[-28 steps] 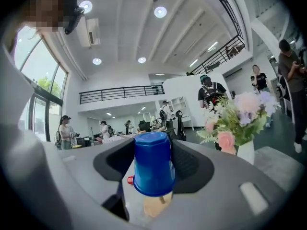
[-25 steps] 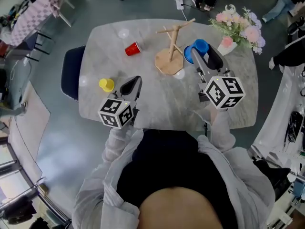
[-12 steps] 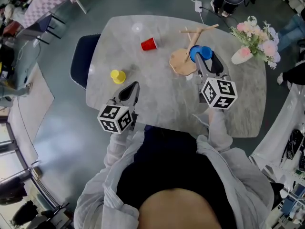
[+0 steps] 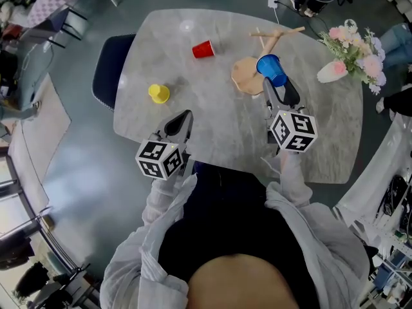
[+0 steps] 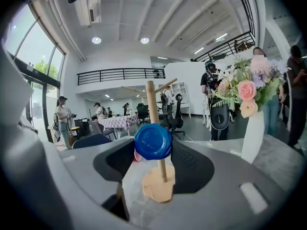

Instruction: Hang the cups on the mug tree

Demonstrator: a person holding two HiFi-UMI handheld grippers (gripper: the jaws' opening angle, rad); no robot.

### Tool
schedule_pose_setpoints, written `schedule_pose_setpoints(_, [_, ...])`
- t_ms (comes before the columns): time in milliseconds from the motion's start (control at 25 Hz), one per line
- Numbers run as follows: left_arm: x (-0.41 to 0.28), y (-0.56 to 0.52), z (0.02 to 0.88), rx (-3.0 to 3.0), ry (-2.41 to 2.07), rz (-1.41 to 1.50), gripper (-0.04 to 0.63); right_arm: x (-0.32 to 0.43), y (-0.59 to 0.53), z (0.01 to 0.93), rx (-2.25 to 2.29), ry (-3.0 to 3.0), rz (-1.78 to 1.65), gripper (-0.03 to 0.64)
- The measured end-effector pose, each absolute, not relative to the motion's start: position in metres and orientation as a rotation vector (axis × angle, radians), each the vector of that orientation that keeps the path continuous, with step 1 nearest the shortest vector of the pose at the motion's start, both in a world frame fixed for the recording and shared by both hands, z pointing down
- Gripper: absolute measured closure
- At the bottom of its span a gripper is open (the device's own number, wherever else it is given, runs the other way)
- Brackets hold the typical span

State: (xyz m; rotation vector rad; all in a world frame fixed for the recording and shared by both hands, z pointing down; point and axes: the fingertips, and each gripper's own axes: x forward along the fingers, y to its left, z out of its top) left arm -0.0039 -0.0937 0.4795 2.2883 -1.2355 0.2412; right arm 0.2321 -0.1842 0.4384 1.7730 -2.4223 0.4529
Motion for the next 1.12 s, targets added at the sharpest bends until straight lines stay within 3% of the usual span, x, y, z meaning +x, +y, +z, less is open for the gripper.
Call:
schedule_pose_setpoints(80, [-0.007, -0.093, 0.482, 2.281, -1.243, 0.237, 0.595, 0.232, -0.182, 0.439, 1.773, -2.42, 0.461, 0.351])
schedule_pose_setpoints(160, [-0.011, -0.093, 0.481, 2.28, -1.253, 0.229, 0.595, 0.233, -0.179, 0.433, 1.78, -2.422, 0.446, 0.294])
schedule_pose_setpoints(400, [-0.04, -0.103, 0.464, 2.301, -1.329, 0.184, 0.595, 0.215, -0.163, 0.347, 1.77, -2.478, -0.023, 0.295])
schedule_pose_setpoints(600, [-0.095, -0.102, 0.454, 2.253, -1.483, 0.141, 0.595, 0.129, -0.152, 0.309, 1.506, -2.695, -0.154, 0.295])
schedule_pose_setpoints(1120, [-0.252, 0.017, 0.503, 1.837, -1.793, 0.121, 0.595, -0.117, -0.154, 0.51, 0.853, -2.641, 0.245, 0.295])
